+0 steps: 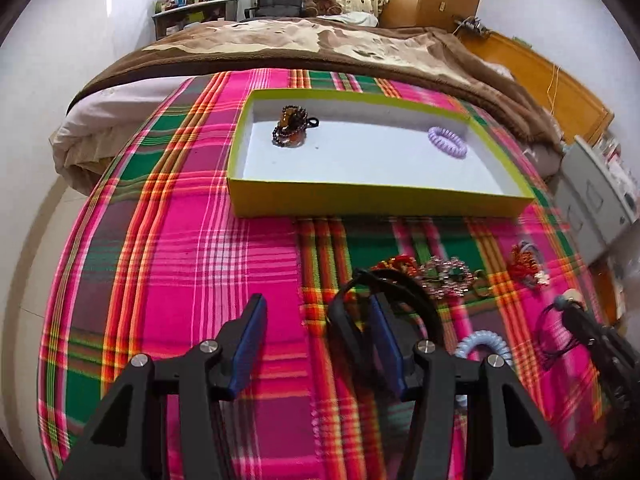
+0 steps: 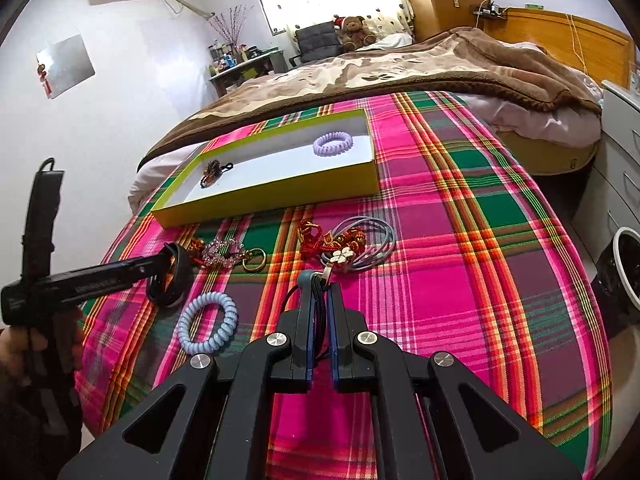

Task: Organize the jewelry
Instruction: 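Grasp the black watch strap with the left gripper, then carry the black hair tie and black strap with both grippers over the box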

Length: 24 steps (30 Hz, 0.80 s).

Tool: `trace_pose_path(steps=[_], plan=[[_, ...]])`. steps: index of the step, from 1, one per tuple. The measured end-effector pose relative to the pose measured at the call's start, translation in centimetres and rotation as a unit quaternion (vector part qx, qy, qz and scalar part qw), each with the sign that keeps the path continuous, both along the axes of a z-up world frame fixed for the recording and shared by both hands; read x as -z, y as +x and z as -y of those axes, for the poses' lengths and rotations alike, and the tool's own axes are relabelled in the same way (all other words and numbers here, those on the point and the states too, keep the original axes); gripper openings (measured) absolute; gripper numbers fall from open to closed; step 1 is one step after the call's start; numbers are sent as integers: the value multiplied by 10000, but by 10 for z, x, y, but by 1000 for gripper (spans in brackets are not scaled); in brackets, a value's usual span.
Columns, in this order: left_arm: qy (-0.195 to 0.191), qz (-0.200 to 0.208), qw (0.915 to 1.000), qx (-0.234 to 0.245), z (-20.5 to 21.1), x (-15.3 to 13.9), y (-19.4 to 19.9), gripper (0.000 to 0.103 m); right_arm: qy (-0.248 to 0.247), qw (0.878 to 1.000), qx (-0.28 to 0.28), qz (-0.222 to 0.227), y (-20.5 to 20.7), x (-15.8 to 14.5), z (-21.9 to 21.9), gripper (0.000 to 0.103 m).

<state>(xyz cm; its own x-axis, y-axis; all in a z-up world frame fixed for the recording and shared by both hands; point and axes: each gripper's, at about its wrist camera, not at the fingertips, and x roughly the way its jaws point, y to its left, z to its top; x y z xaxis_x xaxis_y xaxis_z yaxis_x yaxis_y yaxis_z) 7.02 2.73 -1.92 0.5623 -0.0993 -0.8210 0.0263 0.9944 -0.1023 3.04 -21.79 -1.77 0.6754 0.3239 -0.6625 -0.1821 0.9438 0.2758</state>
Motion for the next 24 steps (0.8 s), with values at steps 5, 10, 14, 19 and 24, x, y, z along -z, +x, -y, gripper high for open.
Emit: trace_pose_path(steps=[5, 10, 14, 19, 24], plan=[[146, 19, 9998, 140, 7, 5, 8, 54, -27, 10000, -39, -26, 3, 1, -4, 5], [-11, 72, 9998, 205, 4, 4, 7, 33, -78, 9999, -56, -31, 3, 1, -7, 5], [-187, 76, 9995, 243, -1, 3, 7, 20, -103, 9999, -50, -52, 4, 1, -10, 5], [-283, 115, 9993, 234, -4, 1, 7, 17, -124, 9999, -29, -53, 4, 1, -12, 5], [-319, 169, 9991, 198, -6, -2, 4, 16, -139, 9999, -20, -35, 3, -1, -13, 5]])
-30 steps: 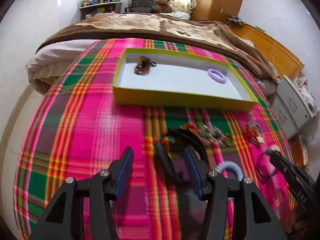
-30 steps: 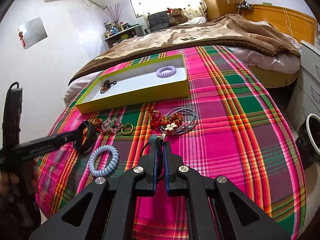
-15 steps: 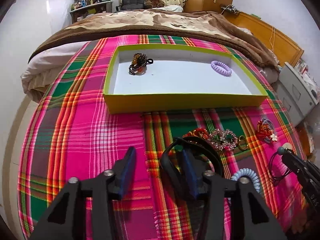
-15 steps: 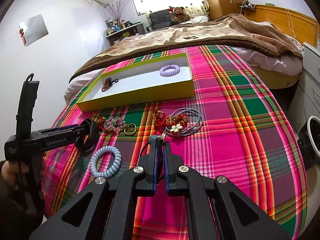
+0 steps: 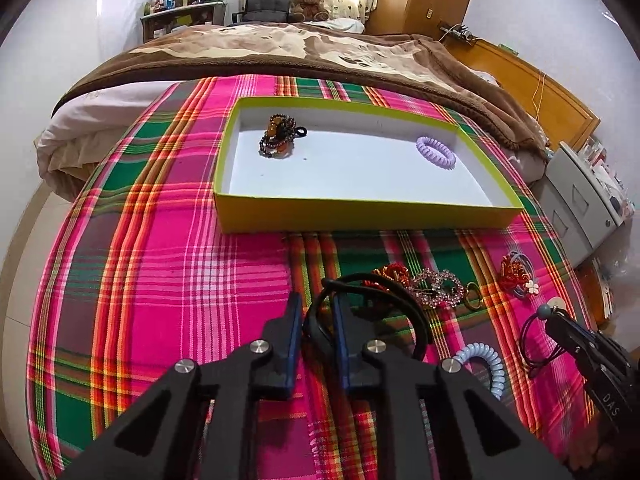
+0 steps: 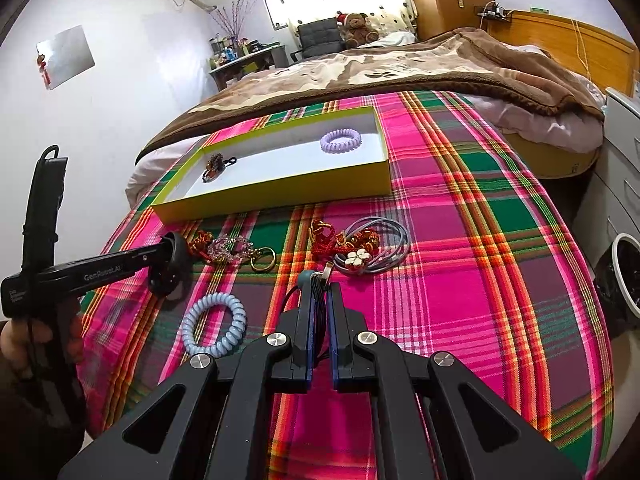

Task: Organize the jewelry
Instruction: 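Carry the black hair tie and black strap with both grippers over the box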

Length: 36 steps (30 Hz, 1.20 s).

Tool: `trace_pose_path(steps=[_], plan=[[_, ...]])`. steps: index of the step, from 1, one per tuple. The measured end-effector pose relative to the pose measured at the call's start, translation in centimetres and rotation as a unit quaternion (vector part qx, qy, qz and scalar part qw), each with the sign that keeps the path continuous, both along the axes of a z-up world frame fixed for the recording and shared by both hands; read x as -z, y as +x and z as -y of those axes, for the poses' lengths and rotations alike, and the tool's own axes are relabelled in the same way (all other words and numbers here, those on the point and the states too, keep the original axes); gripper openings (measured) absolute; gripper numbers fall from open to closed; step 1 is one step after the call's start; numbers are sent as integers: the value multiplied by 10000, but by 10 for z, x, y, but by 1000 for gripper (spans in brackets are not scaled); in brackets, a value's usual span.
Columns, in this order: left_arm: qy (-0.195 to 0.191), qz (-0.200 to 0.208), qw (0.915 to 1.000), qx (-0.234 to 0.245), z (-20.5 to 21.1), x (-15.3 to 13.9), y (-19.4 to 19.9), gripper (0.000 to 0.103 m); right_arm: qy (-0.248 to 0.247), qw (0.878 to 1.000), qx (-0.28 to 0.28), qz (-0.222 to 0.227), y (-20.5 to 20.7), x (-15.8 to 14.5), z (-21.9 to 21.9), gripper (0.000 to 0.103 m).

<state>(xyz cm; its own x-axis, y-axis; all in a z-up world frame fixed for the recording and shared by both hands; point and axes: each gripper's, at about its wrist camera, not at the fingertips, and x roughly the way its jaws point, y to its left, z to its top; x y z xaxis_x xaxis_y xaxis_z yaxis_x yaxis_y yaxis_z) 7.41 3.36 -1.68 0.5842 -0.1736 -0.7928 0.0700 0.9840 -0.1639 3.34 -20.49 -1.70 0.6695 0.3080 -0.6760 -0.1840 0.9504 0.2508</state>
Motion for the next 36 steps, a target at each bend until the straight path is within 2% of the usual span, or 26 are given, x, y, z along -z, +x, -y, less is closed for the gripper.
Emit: trace_pose_path(steps=[7, 12, 13, 16, 18, 21, 24, 26, 36], plan=[[-1, 121, 9999, 19, -4, -10, -4, 16, 19, 9999, 4, 101, 3, -9, -1, 5], [-96, -55, 9999, 108, -6, -2, 3, 16, 21, 9999, -18, 121, 3, -11, -3, 5], [-141, -145, 9997, 145, -6, 0, 5, 18, 22, 9999, -18, 112, 3, -11, -4, 5], [202, -67, 9996, 163, -1, -1, 6, 27, 22, 9999, -15, 114, 3, -11, -3, 5], [257, -160, 9992, 250, 0, 3, 10, 32, 15, 9999, -13, 106, 4, -12, -3, 5], [305, -175, 9990, 259, 3, 2, 14, 33, 12, 9999, -37, 105, 5, -11, -6, 5], [347, -149, 9987, 331, 6, 4, 16, 32, -1, 9999, -48, 102, 6, -12, -7, 5], [342, -126, 9986, 371, 6, 3, 16, 19, 0, 9999, -43, 102, 6, -12, -7, 5], [203, 18, 9994, 278, -6, -10, 9, 15, 1, 9999, -34, 160, 8, -20, -8, 5]])
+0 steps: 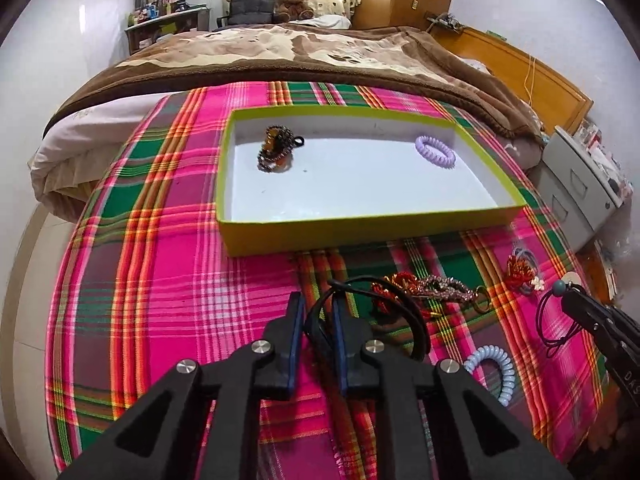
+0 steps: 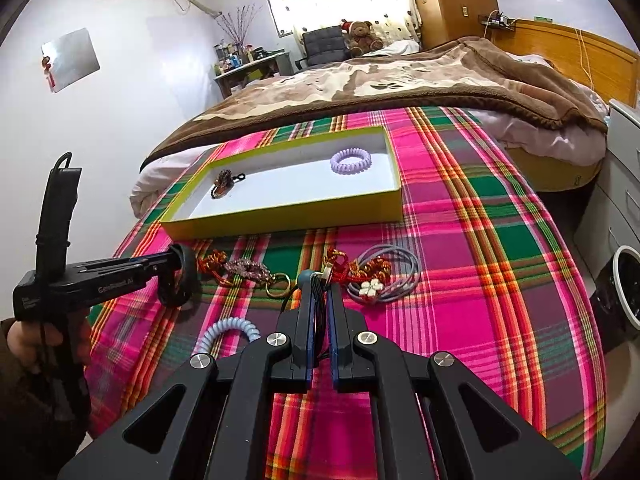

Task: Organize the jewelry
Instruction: 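Carry the black hair tie and black strap with both grippers over the box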

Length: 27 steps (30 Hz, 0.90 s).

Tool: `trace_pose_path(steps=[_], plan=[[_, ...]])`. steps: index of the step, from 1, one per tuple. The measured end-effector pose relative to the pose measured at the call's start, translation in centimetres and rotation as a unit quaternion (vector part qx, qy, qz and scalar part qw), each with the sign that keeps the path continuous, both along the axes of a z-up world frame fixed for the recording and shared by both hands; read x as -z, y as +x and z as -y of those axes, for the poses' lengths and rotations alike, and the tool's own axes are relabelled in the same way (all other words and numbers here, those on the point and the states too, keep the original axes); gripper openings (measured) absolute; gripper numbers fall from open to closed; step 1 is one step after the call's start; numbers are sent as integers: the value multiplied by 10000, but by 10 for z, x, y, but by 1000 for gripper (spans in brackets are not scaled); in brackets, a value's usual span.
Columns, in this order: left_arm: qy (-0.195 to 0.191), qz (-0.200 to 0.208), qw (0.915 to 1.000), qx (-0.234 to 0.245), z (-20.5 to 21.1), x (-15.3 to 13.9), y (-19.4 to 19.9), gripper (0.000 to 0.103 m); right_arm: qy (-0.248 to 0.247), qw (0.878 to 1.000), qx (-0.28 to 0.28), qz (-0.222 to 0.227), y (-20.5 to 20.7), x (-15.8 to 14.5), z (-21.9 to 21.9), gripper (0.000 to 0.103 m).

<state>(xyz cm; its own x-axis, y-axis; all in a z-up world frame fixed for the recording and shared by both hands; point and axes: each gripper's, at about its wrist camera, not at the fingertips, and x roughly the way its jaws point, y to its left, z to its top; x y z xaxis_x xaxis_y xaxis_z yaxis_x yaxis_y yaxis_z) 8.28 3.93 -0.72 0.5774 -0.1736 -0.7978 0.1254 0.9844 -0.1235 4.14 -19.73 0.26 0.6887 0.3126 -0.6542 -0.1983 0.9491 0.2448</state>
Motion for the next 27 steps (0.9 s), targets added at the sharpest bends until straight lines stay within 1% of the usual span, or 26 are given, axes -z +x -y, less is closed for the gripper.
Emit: trace_pose_path(steps=[8, 13, 16, 21, 27], plan=[[-85, 259, 9996, -44, -8, -22, -3, 14, -3, 9999, 24, 168, 11, -15, 0, 5], [-204, 400, 9990, -57, -13, -32, -3, 14, -46, 9996, -19, 295, 18, -26, -5, 5], [-205, 445, 9988, -57, -14, -36, 1, 14, -85, 9992, -74, 392, 25, -33, -8, 5], [-360, 504, 9979, -162, -19, -44, 15, 14, -112, 9990, -154, 394, 50, -39, -13, 5], [-352, 498, 9980, -174, -21, -48, 40, 14, -159, 9990, -213, 359, 88, -46, -20, 5]])
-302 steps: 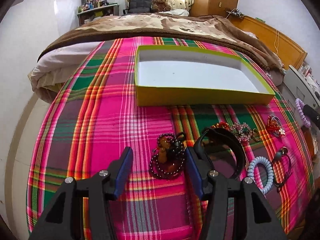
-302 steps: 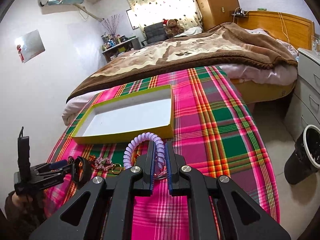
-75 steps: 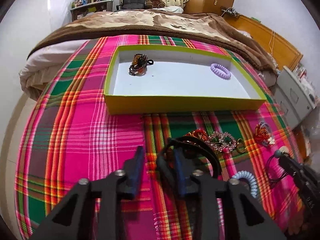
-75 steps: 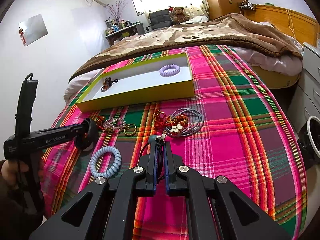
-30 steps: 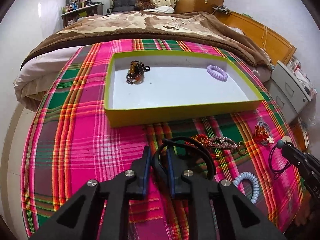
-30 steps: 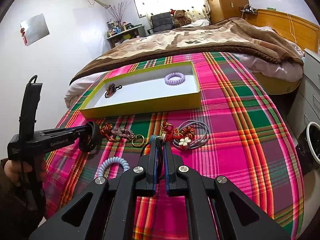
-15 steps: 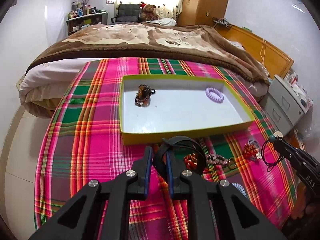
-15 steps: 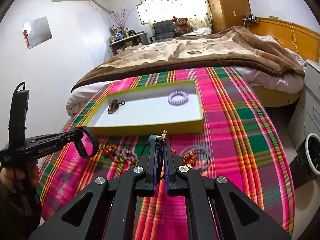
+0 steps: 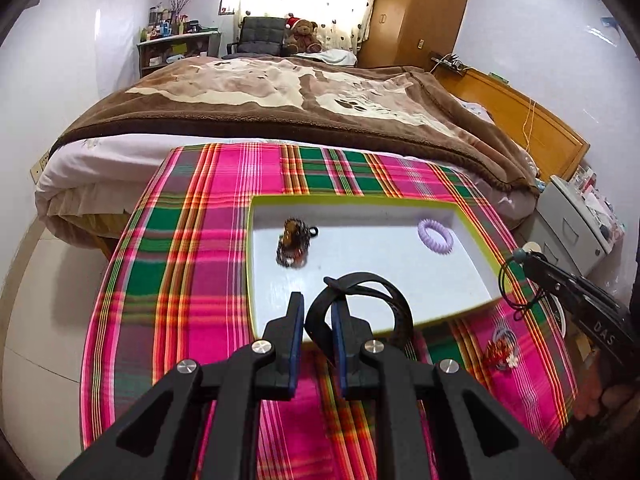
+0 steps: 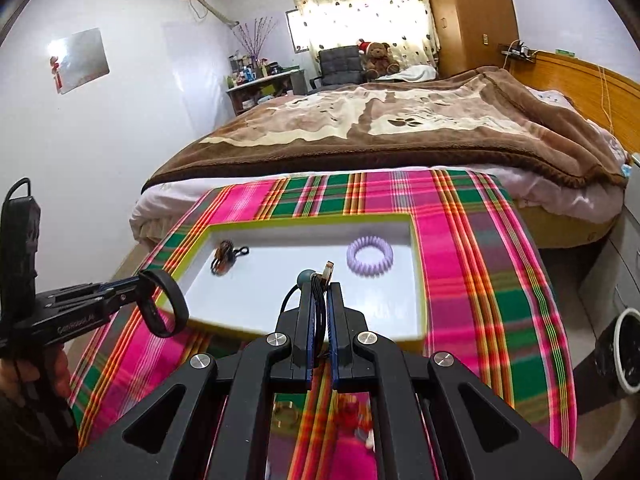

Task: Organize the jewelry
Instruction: 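Carry the black hair tie and black strap with both grippers over the box, then lower both items into the box and open both grippers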

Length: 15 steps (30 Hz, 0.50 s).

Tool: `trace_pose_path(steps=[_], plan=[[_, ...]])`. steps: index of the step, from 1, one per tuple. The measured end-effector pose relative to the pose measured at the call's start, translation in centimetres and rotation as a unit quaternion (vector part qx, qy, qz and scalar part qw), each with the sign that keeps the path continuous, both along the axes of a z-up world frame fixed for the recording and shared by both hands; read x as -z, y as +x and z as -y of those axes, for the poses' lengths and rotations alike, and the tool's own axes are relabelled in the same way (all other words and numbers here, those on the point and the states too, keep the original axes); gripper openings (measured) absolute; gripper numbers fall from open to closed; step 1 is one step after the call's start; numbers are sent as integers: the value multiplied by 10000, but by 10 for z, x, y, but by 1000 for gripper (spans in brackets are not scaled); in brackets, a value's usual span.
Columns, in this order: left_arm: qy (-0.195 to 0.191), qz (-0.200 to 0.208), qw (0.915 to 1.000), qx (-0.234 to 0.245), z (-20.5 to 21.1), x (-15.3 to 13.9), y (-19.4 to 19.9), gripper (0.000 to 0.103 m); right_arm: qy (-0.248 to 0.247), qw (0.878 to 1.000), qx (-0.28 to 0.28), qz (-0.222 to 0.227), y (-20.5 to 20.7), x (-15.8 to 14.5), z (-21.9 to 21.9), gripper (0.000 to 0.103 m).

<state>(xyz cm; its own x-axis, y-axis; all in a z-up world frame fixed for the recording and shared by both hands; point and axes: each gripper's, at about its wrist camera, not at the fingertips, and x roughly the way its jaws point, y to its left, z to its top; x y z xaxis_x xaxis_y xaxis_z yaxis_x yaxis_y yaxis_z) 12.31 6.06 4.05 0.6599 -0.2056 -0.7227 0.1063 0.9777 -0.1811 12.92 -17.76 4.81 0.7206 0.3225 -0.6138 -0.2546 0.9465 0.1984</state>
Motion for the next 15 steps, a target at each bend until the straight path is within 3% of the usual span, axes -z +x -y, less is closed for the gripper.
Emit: trace_pose_path(steps=[7, 15], plan=[[-16, -137, 9999, 17, 2, 7, 26, 14, -147, 9991, -269, -293, 51, 9, -14, 5], [40, -414, 9991, -39, 3, 23, 51, 14, 12, 9960, -501, -738, 94, 32, -24, 5]])
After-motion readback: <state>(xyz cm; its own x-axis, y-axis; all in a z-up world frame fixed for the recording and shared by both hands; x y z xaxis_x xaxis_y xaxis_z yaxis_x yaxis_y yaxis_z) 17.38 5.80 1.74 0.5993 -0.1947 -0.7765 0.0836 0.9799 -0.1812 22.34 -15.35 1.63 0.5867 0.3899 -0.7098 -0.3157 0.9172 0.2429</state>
